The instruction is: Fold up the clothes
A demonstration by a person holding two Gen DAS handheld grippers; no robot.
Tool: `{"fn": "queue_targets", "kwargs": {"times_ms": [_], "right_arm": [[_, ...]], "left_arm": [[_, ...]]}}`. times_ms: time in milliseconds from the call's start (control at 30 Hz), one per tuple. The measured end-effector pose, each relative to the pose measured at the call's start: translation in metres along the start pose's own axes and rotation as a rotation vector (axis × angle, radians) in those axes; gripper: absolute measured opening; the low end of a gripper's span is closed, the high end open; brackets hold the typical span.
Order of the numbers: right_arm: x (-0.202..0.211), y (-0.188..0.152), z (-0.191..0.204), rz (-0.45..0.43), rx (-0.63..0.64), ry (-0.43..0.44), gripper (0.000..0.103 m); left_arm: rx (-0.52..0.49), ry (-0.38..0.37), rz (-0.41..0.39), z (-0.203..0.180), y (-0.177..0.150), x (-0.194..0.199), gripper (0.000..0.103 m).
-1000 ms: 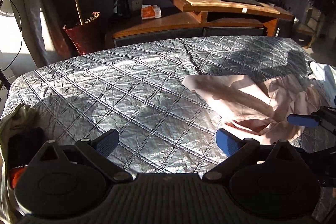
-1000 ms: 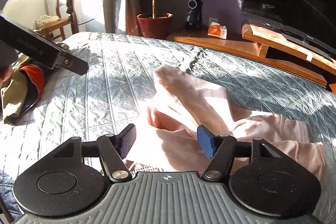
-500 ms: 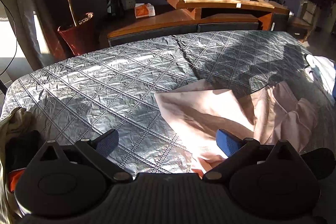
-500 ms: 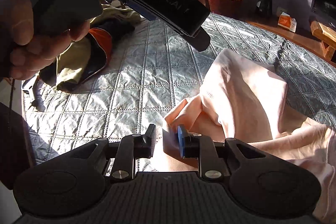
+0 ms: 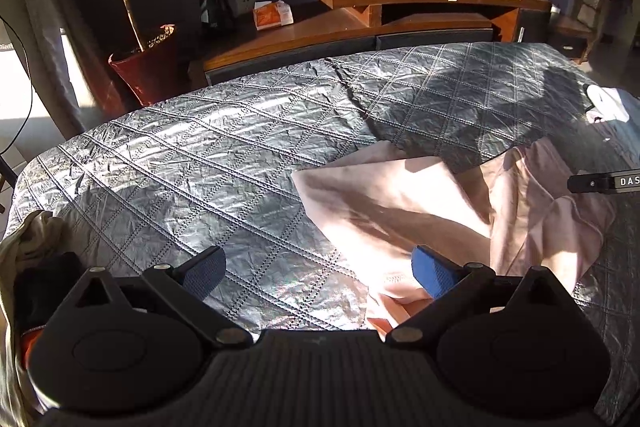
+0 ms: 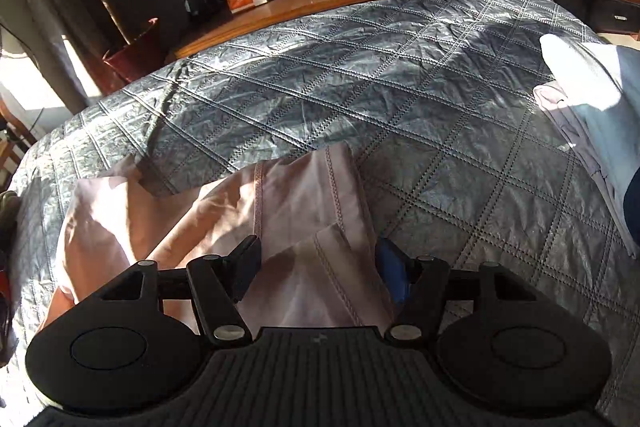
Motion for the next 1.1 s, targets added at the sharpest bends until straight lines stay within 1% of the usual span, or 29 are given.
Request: {"fn": "queue_targets", "kwargs": {"times_ms": [67, 167, 200, 267, 333, 367, 433, 467, 500, 567, 633, 667, 733, 767, 800, 833, 867, 933, 1000, 1033, 1067, 1100], "right_arm": [[-0.001, -0.007, 0.0, 0.021, 0.007, 0.022, 0.034], [0.027, -0.011, 0.0, -0.05, 0.12, 0.015, 0.03], [0.037, -0.014, 0.0, -0.062, 0.179, -0.008, 0.03], [0.049, -0.031, -0.001, -0.034, 0.324, -0.068, 0.03], [0.056, -0.053, 0.0, 0.025, 0.438, -0.083, 0.03], [0.059, -0.061, 0.001, 0.058, 0.461, -0.063, 0.03], [0.067, -0.076, 0.006, 0.129, 0.469, 0.007, 0.04], [0.067, -0.078, 0.007, 0.142, 0.467, 0.018, 0.051], [0.065, -0.077, 0.008, 0.142, 0.461, 0.016, 0.059], [0.062, -0.076, 0.011, 0.144, 0.45, 0.011, 0.056], [0.059, -0.075, 0.013, 0.145, 0.438, 0.006, 0.056], [0.057, -0.074, 0.014, 0.145, 0.432, 0.004, 0.058], [0.054, -0.073, 0.017, 0.146, 0.421, -0.001, 0.058], [0.052, -0.072, 0.018, 0.147, 0.415, -0.003, 0.061], [0.051, -0.071, 0.019, 0.147, 0.409, -0.006, 0.067], [0.049, -0.071, 0.02, 0.148, 0.404, -0.008, 0.068], [0.049, -0.071, 0.019, 0.151, 0.405, -0.009, 0.066], [0.051, -0.074, 0.015, 0.163, 0.417, -0.011, 0.066], [0.054, -0.077, 0.012, 0.175, 0.428, -0.012, 0.065], [0.059, -0.068, 0.011, 0.134, 0.408, -0.004, 0.065], [0.065, -0.052, 0.014, 0.076, 0.367, 0.019, 0.066], [0.071, -0.036, 0.018, 0.022, 0.323, 0.05, 0.07]], "left_arm": [[-0.006, 0.0, 0.009, -0.003, -0.001, -0.003, 0.099], [-0.017, 0.001, 0.025, -0.008, -0.003, -0.009, 0.099], [-0.022, 0.0, 0.029, -0.01, -0.004, -0.01, 0.099], [-0.036, -0.002, 0.036, -0.016, -0.005, -0.012, 0.099], [-0.047, -0.005, 0.036, -0.021, -0.005, -0.013, 0.099], [-0.053, -0.007, 0.036, -0.024, -0.005, -0.014, 0.1], [-0.059, -0.01, 0.038, -0.028, -0.005, -0.015, 0.1], [-0.063, -0.011, 0.041, -0.03, -0.005, -0.016, 0.1], [-0.067, -0.012, 0.043, -0.032, -0.006, -0.017, 0.1], [-0.074, -0.011, 0.047, -0.035, -0.006, -0.019, 0.1], [-0.076, -0.011, 0.05, -0.036, -0.006, -0.02, 0.1], [-0.077, -0.011, 0.051, -0.036, -0.006, -0.021, 0.1], [-0.083, -0.012, 0.055, -0.038, -0.007, -0.022, 0.1], [-0.086, -0.013, 0.057, -0.039, -0.007, -0.023, 0.1], [-0.09, -0.012, 0.059, -0.04, -0.008, -0.023, 0.1], [-0.093, -0.012, 0.061, -0.041, -0.008, -0.024, 0.1], [-0.096, -0.01, 0.063, -0.041, -0.008, -0.025, 0.1], [-0.104, 0.0, 0.063, -0.04, -0.009, -0.025, 0.1], [-0.107, 0.023, 0.063, -0.036, -0.008, -0.025, 0.101], [-0.102, 0.043, 0.064, -0.032, -0.008, -0.026, 0.101], [-0.097, 0.063, 0.065, -0.028, -0.008, -0.026, 0.101], [-0.082, 0.077, 0.067, -0.023, -0.008, -0.026, 0.101]]}}
Point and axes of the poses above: each gripper's, at about its wrist camera, not at the fingertips, and x roughly against the way its jaws point, z to its left, y to its top, the point moved 10 cm from there along -x, roughly the way its jaws point, and after that the axes turned 4 degrees about -y, right-handed, at the moved point
